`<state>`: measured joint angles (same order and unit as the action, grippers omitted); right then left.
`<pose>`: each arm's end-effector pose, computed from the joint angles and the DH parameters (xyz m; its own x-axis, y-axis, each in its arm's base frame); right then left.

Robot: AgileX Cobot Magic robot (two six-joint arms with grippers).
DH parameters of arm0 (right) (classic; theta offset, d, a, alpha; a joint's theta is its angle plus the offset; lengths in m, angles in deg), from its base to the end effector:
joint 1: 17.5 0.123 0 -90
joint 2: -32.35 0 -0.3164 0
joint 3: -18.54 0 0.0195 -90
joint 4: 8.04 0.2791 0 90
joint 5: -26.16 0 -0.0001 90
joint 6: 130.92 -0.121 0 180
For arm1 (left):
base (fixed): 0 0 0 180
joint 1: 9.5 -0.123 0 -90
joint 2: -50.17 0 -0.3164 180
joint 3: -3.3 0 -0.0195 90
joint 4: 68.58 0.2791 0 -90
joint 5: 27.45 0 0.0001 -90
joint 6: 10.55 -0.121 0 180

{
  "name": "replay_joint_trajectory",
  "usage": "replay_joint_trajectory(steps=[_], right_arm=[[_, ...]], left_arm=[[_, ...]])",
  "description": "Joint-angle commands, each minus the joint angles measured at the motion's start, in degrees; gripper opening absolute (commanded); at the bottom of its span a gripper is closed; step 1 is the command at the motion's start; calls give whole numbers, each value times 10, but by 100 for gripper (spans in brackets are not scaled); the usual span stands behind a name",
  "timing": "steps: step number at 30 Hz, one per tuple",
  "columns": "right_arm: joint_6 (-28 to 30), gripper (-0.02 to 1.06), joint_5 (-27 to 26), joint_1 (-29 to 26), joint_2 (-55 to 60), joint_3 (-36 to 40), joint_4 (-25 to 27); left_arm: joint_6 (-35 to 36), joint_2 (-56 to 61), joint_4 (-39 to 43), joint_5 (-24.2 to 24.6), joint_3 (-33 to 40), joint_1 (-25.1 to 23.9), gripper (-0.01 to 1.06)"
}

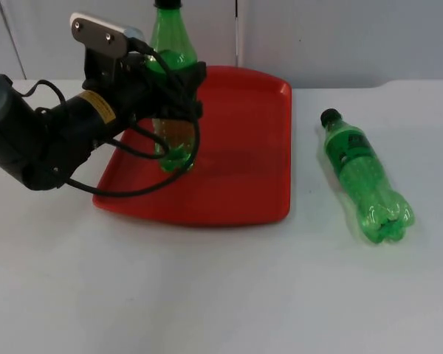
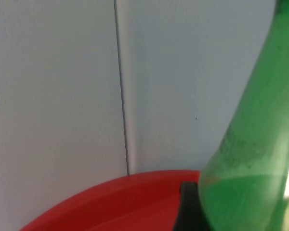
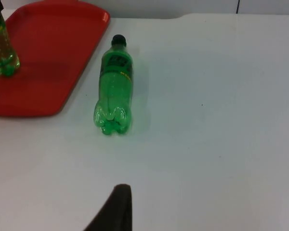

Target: Place the bottle upright on the tray.

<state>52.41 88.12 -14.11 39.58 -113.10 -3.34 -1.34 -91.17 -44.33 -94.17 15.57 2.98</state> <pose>0.0118 0.0095 0.2809 -0.4580 -0.0466 -0.8877 -0.1320 0.9911 0.0161 0.4789 -0.1527 0.0814 0.0280 0.0085 -0.9996 0.5681 0.8227 0.0229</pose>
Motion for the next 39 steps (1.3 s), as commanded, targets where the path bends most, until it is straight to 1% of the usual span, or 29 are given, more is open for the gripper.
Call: replay_joint_trajectory(steps=[1,2,3,4,6,8,9,12,17,25,26,28,29,30,33,37,39], right_arm=[[2,105,-2,-4,-2,0,1],[2,105,-2,-4,-2,0,1],[2,105,-2,-4,-2,0,1],[2,105,-2,-4,-2,0,1],[2,105,-2,-4,-2,0,1],[2,105,-2,-4,-2,0,1],[2,105,-2,-4,-2,0,1],[2,105,-2,-4,-2,0,1],[2,105,-2,-4,-2,0,1],[2,105,-2,-4,-2,0,1],[2,105,-2,-4,-2,0,1],[2,105,-2,-4,-2,0,1],[2,105,-2,-4,-2,0,1],[2,105,-2,-4,-2,0,1],[2,105,-2,-4,-2,0,1],[2,105,-2,-4,-2,0,1],[2,105,-2,-4,-2,0,1]], left_arm=[[0,1,8,-8,-3,1,19],[0,1,8,-8,-3,1,26],[0,1,8,-8,-3,1,36],[0,1,8,-8,-3,1,36],[0,1,8,-9,-3,1,54],[2,1,8,-13,-3,1,66],[2,1,8,-15,-3,1,70],[2,1,8,-17,-3,1,73],[4,1,8,-31,-3,1,73],[1,1,13,-30,-3,1,74],[0,1,18,-30,-3,1,78],[0,1,17,-30,-3,1,92],[0,1,17,-30,-3,1,101],[0,1,17,-30,-2,1,105],[-7,1,21,-29,5,1,105],[-8,4,13,-8,20,1,105],[-10,10,12,-10,30,1,105]])
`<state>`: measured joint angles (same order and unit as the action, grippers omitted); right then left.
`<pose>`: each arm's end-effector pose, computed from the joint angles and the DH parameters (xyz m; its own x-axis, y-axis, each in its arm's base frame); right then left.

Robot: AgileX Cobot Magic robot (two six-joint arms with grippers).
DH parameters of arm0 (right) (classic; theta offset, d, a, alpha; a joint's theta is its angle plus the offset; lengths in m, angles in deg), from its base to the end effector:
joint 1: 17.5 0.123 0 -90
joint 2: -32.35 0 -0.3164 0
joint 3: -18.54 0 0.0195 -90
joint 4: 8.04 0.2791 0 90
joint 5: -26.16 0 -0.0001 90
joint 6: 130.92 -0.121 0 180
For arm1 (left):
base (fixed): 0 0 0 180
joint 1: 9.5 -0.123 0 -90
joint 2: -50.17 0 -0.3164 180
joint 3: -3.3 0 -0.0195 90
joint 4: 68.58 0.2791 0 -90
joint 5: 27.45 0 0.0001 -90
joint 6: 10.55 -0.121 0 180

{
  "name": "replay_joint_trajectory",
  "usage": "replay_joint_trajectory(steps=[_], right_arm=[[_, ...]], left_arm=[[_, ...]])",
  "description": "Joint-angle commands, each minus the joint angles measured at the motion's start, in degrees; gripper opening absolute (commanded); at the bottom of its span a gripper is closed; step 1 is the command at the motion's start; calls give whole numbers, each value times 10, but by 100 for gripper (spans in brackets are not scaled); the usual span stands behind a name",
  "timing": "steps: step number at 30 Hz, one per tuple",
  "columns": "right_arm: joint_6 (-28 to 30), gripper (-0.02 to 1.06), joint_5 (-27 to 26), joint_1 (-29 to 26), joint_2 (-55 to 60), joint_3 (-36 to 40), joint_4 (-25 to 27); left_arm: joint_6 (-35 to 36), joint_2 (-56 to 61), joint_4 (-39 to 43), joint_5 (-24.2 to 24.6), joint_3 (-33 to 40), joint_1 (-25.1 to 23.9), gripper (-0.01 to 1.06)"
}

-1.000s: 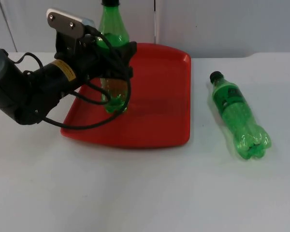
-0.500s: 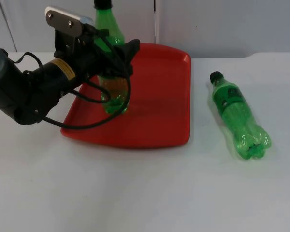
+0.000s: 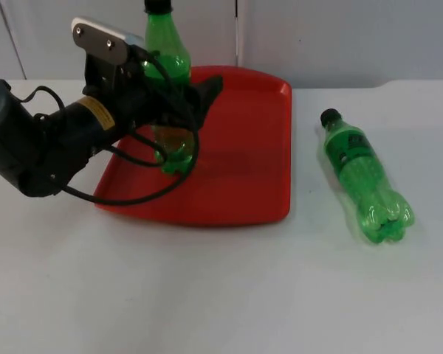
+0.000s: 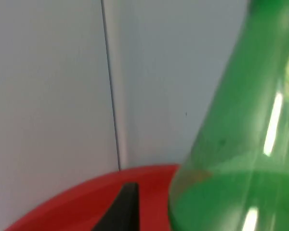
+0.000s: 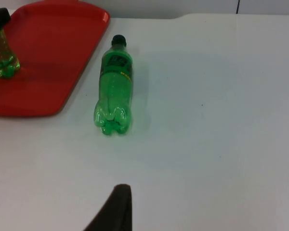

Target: Place the bottle upright on the tray.

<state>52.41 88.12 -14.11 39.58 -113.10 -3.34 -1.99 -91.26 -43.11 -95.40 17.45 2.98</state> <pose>0.0118 0.0095 0.2809 -0.4580 -0.0466 -0.8877 -0.1320 0.9911 0.0161 0.4695 -0.1533 0.0746 0.0206 0.0213 -0.9996 0.5870 0.8090 0.0293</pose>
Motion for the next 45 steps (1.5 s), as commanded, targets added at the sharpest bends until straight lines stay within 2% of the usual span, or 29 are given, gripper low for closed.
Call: replay_joint_trajectory(steps=[1,3,6,11,15,28,34,38,39,42,45], right_arm=[[2,105,-2,-4,-2,0,1],[2,105,-2,-4,-2,0,1],[2,105,-2,-4,-2,0,1],[2,105,-2,-4,-2,0,1],[2,105,-2,-4,-2,0,1],[2,105,-2,-4,-2,0,1],[2,105,-2,-4,-2,0,1],[2,105,-2,-4,-2,0,1],[2,105,-2,-4,-2,0,1],[2,105,-2,-4,-2,0,1],[2,105,-2,-4,-2,0,1]], left_arm=[[-8,15,-6,4,19,1,105],[-8,23,-12,7,26,1,105],[-8,48,-32,39,49,1,105],[-19,65,-46,49,71,1,105],[-24,72,-78,47,100,1,105],[-30,161,-81,53,214,1,105],[-19,235,-81,142,244,1,105],[-3,308,-81,266,245,1,105],[-3,308,-81,266,245,1,105],[-2,363,-81,321,245,1,105],[-2,398,-81,352,245,1,105]])
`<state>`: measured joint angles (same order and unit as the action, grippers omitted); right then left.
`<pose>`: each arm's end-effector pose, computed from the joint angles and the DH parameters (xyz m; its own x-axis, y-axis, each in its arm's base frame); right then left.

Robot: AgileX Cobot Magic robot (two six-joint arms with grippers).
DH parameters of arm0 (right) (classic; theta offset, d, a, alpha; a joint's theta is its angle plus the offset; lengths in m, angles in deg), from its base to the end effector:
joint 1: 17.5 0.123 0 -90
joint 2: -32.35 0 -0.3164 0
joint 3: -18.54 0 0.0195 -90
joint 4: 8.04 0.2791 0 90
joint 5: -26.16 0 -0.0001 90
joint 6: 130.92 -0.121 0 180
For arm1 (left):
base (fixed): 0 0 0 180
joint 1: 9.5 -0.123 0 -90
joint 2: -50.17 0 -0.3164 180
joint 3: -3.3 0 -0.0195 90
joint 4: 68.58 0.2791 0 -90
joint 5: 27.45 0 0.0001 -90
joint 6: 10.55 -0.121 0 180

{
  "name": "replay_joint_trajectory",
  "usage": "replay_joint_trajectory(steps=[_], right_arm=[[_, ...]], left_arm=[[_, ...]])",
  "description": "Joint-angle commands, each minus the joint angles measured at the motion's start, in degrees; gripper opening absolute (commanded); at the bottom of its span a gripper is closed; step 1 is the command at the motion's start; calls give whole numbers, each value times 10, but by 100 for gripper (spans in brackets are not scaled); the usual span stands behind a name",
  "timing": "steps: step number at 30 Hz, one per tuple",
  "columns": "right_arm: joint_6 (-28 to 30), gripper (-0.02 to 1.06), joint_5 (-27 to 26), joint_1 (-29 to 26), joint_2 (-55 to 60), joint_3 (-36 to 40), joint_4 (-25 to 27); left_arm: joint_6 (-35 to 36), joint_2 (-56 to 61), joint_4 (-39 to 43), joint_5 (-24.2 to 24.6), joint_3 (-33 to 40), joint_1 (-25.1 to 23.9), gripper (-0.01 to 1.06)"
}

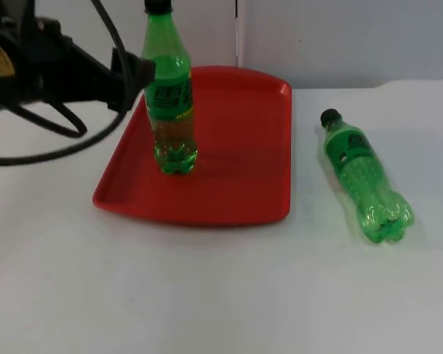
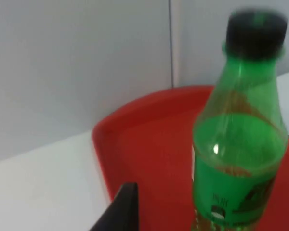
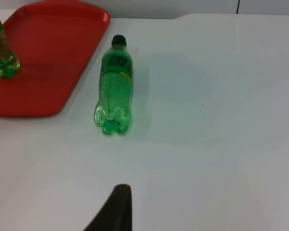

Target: Place the bottle upright on the tray.

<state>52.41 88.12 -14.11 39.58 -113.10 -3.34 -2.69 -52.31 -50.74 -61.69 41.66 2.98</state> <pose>0.0118 0.0095 0.2809 -0.4580 -0.0466 -0.8877 -0.1320 0.9911 0.0161 0.3598 -0.1010 0.1911 -0.2521 0.1794 -0.9509 0.4070 0.9112 0.0640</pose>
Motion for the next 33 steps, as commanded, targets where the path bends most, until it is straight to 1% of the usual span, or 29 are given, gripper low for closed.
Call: replay_joint_trajectory(steps=[1,4,5,11,12,14,16,17,18,19,24,25,28,30,33], right_arm=[[2,105,-2,-4,-2,0,1],[2,105,-2,-4,-2,0,1],[2,105,-2,-4,-2,0,1],[2,105,-2,-4,-2,0,1],[2,105,-2,-4,-2,0,1],[2,105,-2,-4,-2,0,1],[2,105,-2,-4,-2,0,1],[2,105,-2,-4,-2,0,1],[2,105,-2,-4,-2,0,1],[2,105,-2,-4,-2,0,1],[2,105,-2,-4,-2,0,1],[2,105,-2,-4,-2,0,1],[2,105,-2,-4,-2,0,1],[2,105,-2,-4,-2,0,1],[2,105,-2,-4,-2,0,1]], left_arm=[[5,27,-5,32,3,1,105],[21,76,-5,83,3,1,105],[21,76,-5,83,3,1,105],[100,169,-5,188,3,1,105],[100,169,-5,188,3,1,105],[109,196,-5,223,3,1,105],[119,217,-5,243,3,3,105],[132,236,-5,267,3,9,105],[134,249,-5,279,3,16,105],[134,249,-5,279,3,16,105],[134,299,-3,323,3,72,105],[134,299,-3,323,3,72,105],[134,315,-3,342,3,115,105],[134,320,-3,357,3,133,105],[134,323,-3,369,3,143,105]])
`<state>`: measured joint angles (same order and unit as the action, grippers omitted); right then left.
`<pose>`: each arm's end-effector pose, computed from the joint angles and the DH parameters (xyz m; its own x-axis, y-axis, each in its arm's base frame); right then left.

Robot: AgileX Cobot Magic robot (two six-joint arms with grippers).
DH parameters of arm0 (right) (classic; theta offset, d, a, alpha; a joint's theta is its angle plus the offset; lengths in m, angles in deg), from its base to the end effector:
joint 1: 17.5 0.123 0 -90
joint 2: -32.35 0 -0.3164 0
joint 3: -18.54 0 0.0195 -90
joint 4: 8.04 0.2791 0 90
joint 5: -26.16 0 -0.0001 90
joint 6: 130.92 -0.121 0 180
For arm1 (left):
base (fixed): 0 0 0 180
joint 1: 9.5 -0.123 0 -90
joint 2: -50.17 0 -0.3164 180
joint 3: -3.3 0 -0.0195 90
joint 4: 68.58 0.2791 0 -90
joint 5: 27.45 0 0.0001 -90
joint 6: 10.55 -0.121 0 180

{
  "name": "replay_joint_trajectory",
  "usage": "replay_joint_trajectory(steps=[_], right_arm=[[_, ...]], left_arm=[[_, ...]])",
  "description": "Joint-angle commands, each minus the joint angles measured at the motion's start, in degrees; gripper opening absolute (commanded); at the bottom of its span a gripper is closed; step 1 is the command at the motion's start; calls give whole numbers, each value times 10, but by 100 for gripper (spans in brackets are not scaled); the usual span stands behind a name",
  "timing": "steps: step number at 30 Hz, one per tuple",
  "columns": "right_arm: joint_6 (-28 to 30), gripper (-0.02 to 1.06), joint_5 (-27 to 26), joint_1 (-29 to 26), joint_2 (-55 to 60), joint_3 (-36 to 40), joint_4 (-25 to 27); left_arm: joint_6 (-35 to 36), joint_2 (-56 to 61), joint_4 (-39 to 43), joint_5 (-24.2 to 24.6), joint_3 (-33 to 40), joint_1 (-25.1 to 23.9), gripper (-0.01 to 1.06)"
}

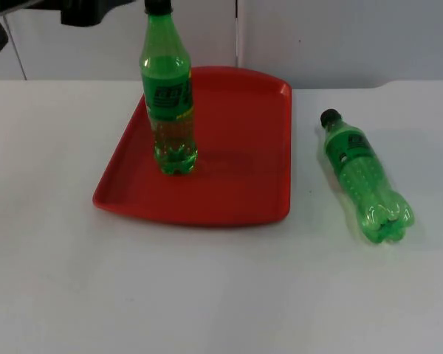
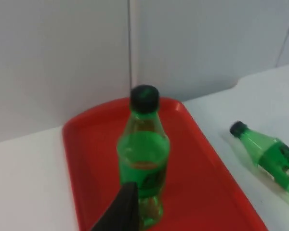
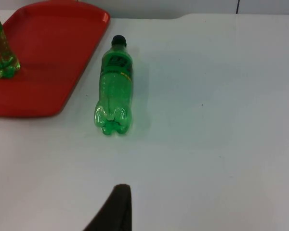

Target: Place the bottle upright on the tray.

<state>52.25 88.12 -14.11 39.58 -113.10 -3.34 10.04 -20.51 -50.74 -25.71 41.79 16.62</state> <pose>0.0118 0.0095 0.2809 -0.4584 -0.0438 -0.8877 -0.1307 0.9912 0.0185 0.2505 -0.1215 0.3052 -0.3397 0.1130 -0.9337 0.4166 0.9081 -0.0417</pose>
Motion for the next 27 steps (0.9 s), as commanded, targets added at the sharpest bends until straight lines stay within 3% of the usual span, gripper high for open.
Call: replay_joint_trajectory(steps=[1,8,21,27], right_arm=[[3,105,-2,-4,-2,0,1],[3,105,-2,-4,-2,0,1],[3,105,-2,-4,-2,0,1],[3,105,-2,-4,-2,0,1]], left_arm=[[7,7,-3,16,2,8,105],[7,39,-5,63,2,8,105],[-10,196,-12,220,2,8,105],[-71,262,-71,277,3,8,105]])
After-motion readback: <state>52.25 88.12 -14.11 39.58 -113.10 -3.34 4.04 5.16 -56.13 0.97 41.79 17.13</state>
